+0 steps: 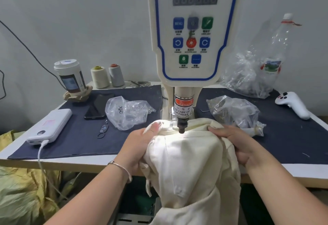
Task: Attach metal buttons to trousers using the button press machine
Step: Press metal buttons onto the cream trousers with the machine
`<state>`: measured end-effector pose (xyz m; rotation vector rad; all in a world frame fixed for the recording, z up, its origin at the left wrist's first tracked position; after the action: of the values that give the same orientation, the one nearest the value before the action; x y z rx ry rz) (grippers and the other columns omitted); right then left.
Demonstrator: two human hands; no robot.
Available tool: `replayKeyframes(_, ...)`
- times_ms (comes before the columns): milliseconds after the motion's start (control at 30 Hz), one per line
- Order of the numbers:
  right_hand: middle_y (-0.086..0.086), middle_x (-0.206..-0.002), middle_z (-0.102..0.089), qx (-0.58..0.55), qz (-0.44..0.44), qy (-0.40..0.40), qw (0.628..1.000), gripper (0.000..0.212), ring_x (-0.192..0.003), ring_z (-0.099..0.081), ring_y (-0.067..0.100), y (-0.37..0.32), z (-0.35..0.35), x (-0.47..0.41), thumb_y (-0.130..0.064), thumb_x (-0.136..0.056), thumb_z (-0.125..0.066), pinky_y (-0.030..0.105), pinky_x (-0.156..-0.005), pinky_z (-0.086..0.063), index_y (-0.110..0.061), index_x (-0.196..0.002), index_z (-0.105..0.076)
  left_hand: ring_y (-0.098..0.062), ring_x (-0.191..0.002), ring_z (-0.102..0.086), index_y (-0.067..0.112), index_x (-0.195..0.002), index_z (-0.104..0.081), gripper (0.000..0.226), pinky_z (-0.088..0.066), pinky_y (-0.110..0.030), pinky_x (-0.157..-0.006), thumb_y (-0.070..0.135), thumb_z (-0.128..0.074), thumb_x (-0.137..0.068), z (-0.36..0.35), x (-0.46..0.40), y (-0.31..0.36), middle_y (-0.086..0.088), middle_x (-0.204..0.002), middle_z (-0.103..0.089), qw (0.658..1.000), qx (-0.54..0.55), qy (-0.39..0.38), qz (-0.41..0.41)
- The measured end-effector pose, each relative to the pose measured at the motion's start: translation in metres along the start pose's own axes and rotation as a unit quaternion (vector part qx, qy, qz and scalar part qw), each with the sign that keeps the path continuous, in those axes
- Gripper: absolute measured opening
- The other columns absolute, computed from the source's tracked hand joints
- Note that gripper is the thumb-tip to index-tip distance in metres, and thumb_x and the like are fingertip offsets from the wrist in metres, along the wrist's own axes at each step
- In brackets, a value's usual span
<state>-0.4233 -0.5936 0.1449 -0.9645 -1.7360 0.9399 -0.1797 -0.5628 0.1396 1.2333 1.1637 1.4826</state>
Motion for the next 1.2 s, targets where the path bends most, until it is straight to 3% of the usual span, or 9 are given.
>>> replayKeyframes(133,0.017,-0.086,-0.074,0.027,0.039,0.086,0.995,0.035,-0.072,-0.072,0.028,-0.003,0.016,0.002,-0.035,-0.063,-0.080,0.035,-0.056,-0.058,-0.007,-0.083,-0.076,-0.016,-0.082,-0.063,0.005,-0.093,-0.070,0.055,-0.052,-0.037,-0.085,0.058,-0.056,-0.091,-0.009,-0.005,0.008,-0.008,-0.093,-0.075,0.995,-0.090,0.025,-0.028)
replayKeyframes(200,0.010,-0.078,-0.074,0.087,0.089,0.157,0.980,0.040,-0.066,-0.069,0.022,-0.010,0.028,0.003,-0.046,-0.062,-0.080,0.033,-0.057,-0.057,-0.010,-0.079,-0.074,-0.015,-0.075,-0.052,0.012,-0.086,-0.063,0.046,-0.043,-0.032,-0.072,0.056,-0.053,-0.094,-0.019,-0.006,0.015,-0.005,-0.082,-0.062,0.991,-0.125,0.012,-0.052)
replayKeyframes(367,0.026,-0.066,-0.052,0.274,0.244,0.295,0.882,0.063,-0.063,-0.042,0.018,-0.022,0.048,0.013,-0.050,-0.083,-0.067,0.033,-0.060,-0.034,0.012,-0.076,-0.061,-0.012,-0.061,-0.036,0.000,-0.069,-0.046,0.056,-0.029,-0.031,-0.062,0.049,-0.051,-0.097,-0.031,-0.005,0.018,-0.002,-0.066,-0.041,0.981,-0.154,-0.010,-0.117)
replayKeyframes(467,-0.007,-0.045,-0.048,0.343,0.259,0.333,0.839,0.047,-0.056,-0.045,0.019,-0.019,0.050,0.015,-0.042,-0.088,-0.062,0.032,-0.055,-0.033,-0.011,-0.052,-0.057,-0.003,-0.052,-0.034,0.017,-0.065,-0.037,0.046,-0.030,-0.022,-0.055,0.046,-0.052,-0.098,-0.030,-0.008,0.014,0.014,-0.057,-0.039,0.979,-0.156,0.008,-0.131)
replayKeyframes(567,-0.006,-0.066,-0.059,0.416,0.228,0.380,0.794,0.033,-0.070,-0.053,0.024,-0.015,0.049,0.012,-0.042,-0.091,-0.053,0.032,-0.059,-0.034,-0.020,-0.067,-0.059,0.002,-0.058,-0.045,0.019,-0.070,-0.050,0.038,-0.036,-0.013,-0.056,0.045,-0.053,-0.097,-0.027,-0.010,0.007,0.021,-0.061,-0.052,0.981,-0.145,0.014,-0.130)
replayKeyframes(633,0.000,-0.075,-0.057,0.466,0.195,0.393,0.769,0.032,-0.076,-0.052,0.027,-0.013,0.046,0.008,-0.045,-0.093,-0.048,0.033,-0.064,-0.034,-0.018,-0.078,-0.054,-0.004,-0.069,-0.052,0.016,-0.082,-0.061,0.030,-0.042,-0.021,-0.064,0.043,-0.056,-0.097,-0.025,-0.011,0.003,0.010,-0.075,-0.061,0.982,-0.135,0.021,-0.130)
replayKeyframes(733,0.000,-0.076,-0.053,0.480,0.181,0.389,0.765,0.033,-0.077,-0.050,0.029,-0.012,0.047,0.003,-0.045,-0.095,-0.045,0.035,-0.067,-0.035,-0.016,-0.080,-0.047,-0.005,-0.074,-0.058,0.021,-0.084,-0.066,0.021,-0.043,-0.016,-0.065,0.038,-0.060,-0.095,-0.023,-0.009,0.005,0.004,-0.083,-0.068,0.975,-0.138,0.049,-0.168)
replayKeyframes(933,0.001,-0.081,-0.057,0.487,0.190,0.375,0.766,0.031,-0.079,-0.052,0.027,-0.011,0.042,0.004,-0.044,-0.096,-0.041,0.035,-0.067,-0.036,-0.016,-0.086,-0.049,0.015,-0.088,-0.059,0.047,-0.080,-0.068,0.019,-0.037,0.001,-0.066,0.034,-0.064,-0.094,-0.017,-0.003,0.011,0.037,-0.087,-0.067,0.962,-0.170,0.066,-0.204)
replayKeyframes(1200,0.008,-0.088,-0.060,0.496,0.169,0.379,0.762,0.032,-0.081,-0.051,0.029,-0.014,0.038,0.003,-0.041,-0.097,-0.041,0.036,-0.070,-0.037,-0.012,-0.089,-0.052,0.005,-0.088,-0.061,0.033,-0.092,-0.070,0.008,-0.040,-0.004,-0.067,0.032,-0.062,-0.094,-0.017,-0.006,0.009,0.023,-0.091,-0.069,0.965,-0.150,0.053,-0.208)
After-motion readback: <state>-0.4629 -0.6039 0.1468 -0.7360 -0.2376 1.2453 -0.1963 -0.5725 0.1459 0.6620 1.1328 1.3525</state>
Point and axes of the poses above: each hand's wrist, its own x-axis away from the middle knuckle, its own z-axis out of the back of the hand, y = z × x, the point moved 7 cm from there along -x, towards the middle knuckle
